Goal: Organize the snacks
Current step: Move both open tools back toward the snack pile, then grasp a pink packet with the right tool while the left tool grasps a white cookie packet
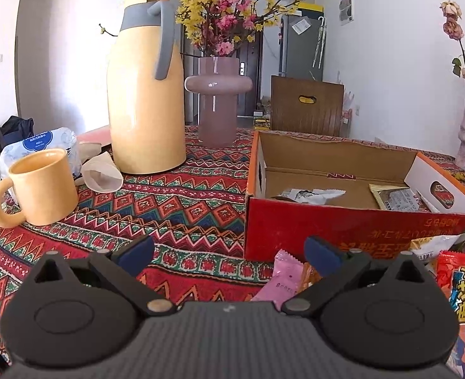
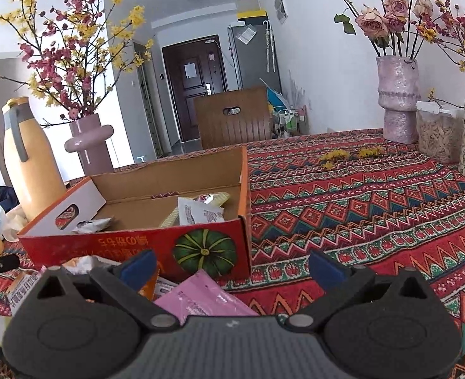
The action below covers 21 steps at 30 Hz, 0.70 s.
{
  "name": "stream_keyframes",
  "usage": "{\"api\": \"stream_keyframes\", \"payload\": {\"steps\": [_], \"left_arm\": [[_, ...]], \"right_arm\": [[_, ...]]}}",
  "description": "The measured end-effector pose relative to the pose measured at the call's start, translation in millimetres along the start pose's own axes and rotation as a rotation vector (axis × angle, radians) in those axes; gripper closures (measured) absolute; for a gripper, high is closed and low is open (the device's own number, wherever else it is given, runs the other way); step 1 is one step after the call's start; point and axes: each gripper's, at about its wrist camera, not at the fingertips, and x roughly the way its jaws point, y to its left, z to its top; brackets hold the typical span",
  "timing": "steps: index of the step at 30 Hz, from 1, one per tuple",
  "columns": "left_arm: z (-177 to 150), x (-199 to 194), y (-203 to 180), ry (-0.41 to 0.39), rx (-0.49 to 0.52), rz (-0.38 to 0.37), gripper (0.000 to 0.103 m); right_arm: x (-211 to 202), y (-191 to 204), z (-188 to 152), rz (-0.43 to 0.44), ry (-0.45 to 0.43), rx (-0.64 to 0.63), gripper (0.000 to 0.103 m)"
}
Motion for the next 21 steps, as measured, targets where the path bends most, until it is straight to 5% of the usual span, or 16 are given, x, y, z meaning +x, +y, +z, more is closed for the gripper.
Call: {"api": "stream_keyframes", "payload": {"steps": [21], "left_arm": [[0,0,6,0.008,-0.032,-0.001,0.000]], "right_arm": [[-3,0,-15,-0.020,0.135,-0.065,0.000]]}}
